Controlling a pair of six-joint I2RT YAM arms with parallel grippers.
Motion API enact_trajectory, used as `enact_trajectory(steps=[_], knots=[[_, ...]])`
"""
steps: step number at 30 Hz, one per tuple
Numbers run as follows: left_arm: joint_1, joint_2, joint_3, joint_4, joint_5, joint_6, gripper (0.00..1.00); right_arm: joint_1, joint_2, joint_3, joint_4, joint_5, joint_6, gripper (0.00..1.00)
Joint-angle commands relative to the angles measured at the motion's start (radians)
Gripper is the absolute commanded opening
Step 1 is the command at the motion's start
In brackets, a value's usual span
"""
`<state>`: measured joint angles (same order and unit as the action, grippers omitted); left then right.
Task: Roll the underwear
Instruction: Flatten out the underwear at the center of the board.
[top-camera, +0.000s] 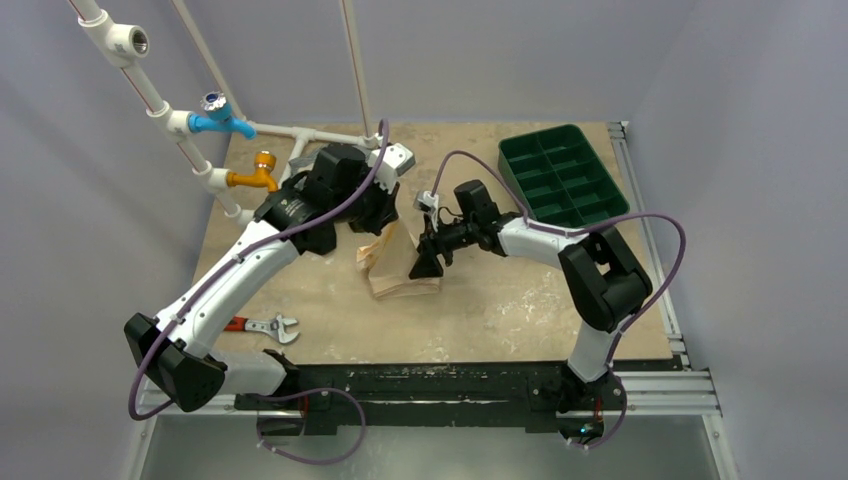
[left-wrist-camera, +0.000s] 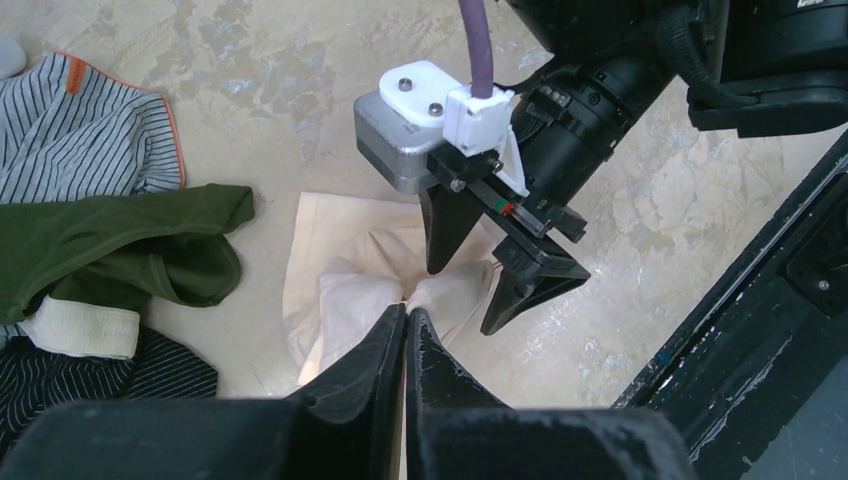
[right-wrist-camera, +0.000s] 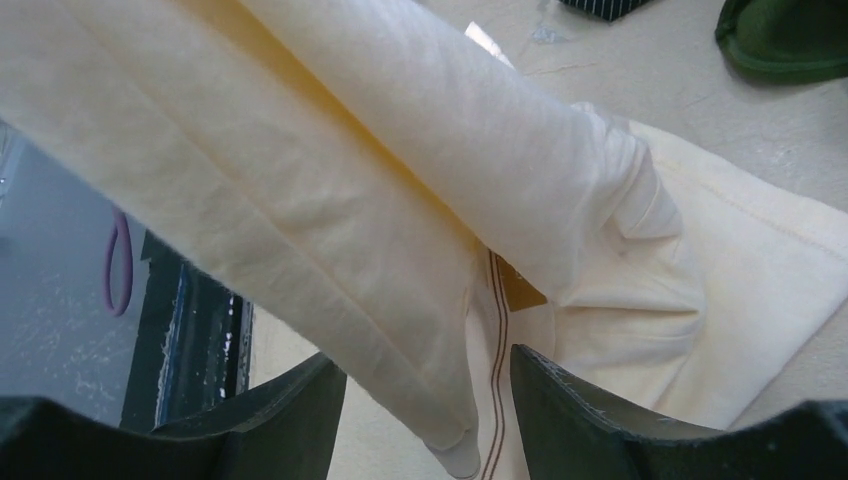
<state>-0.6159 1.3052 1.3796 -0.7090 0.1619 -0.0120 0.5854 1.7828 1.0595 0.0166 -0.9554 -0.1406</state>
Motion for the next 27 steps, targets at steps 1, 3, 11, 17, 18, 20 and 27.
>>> enact_trajectory(steps=[1, 3, 11, 17, 18, 20, 27], knots=[[0.012, -0.021, 0.041, 0.018, 0.010, -0.022, 0.00, 0.023, 0.010, 0.007, 0.042, -0.007, 0.012, 0.60], [0.014, -0.025, 0.039, 0.019, 0.013, -0.022, 0.00, 0.023, 0.016, 0.013, 0.006, 0.001, -0.025, 0.59], [0.024, -0.046, 0.020, 0.025, 0.014, -0.018, 0.00, 0.022, 0.016, 0.055, -0.134, -0.003, -0.159, 0.51], [0.035, -0.055, 0.013, 0.029, 0.016, -0.018, 0.00, 0.017, 0.020, 0.063, -0.197, -0.004, -0.216, 0.35], [0.036, -0.056, 0.012, 0.030, 0.017, -0.017, 0.00, 0.017, 0.020, 0.064, -0.197, -0.003, -0.215, 0.32], [0.038, -0.056, 0.008, 0.032, 0.021, -0.018, 0.00, 0.016, 0.018, 0.073, -0.208, -0.001, -0.216, 0.25], [0.049, -0.080, -0.015, 0.037, 0.036, 0.006, 0.00, -0.058, -0.050, 0.167, -0.370, 0.031, -0.286, 0.01]])
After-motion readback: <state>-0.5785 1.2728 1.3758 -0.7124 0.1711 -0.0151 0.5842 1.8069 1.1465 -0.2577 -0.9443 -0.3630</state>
